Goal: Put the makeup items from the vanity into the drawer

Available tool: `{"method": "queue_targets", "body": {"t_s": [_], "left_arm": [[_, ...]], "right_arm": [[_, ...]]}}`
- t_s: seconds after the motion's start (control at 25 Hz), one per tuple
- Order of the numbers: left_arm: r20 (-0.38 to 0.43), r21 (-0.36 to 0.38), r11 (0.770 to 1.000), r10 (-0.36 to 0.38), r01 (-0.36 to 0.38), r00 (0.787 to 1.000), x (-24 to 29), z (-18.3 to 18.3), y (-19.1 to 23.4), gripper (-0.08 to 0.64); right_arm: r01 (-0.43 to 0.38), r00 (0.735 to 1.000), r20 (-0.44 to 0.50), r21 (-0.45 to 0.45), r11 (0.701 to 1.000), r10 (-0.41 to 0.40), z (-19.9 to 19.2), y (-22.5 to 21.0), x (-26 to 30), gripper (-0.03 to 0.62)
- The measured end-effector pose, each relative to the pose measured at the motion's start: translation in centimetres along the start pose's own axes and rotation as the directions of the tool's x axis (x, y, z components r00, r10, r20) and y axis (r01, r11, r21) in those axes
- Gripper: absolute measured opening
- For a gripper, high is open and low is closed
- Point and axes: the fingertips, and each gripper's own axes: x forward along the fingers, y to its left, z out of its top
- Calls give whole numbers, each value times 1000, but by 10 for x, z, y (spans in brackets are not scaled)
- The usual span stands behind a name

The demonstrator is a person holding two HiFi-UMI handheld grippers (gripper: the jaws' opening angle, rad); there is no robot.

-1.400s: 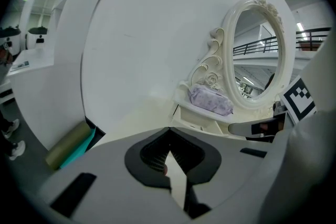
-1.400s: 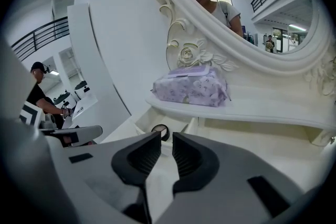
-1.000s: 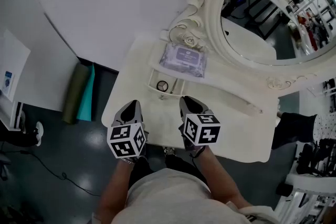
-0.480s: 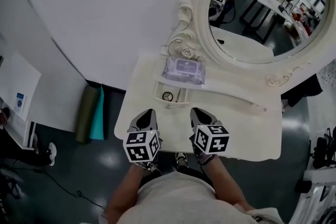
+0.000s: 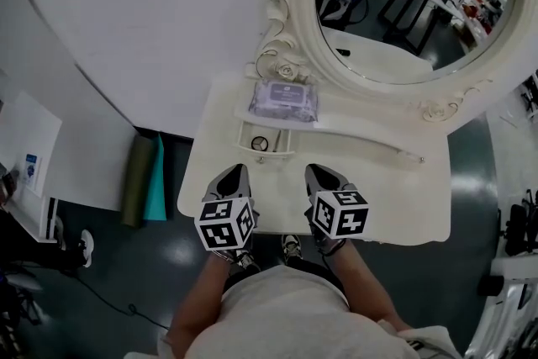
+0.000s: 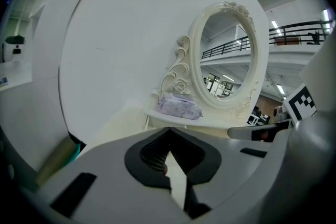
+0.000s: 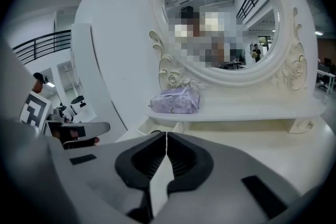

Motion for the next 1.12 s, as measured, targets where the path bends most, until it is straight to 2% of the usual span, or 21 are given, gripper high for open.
{"method": "queue_targets", "body": {"t_s": [0.36,0.52,0.88,1.12], "left_arm": [[6,33,999,5,-5,1000,1,0,-13,5],[2,21,1000,-3,3,1000,3,-4,-19,5],[-101,2,1000,-13,13,995,27,-46,-43,5],[-185,-24,1000,-15,11,983,49,-84,-61,5]], "right_arm": [[8,1000,-6,9,1000,-8,-2,-15,-9,21],[25,1000,-1,13,1000,-25,-2,-29,-14,21],[96,992,-87,80,992,-89,-36,-87,-29,23],[109,982,-163,102,989,-92,-69,-124,-28,28]]}}
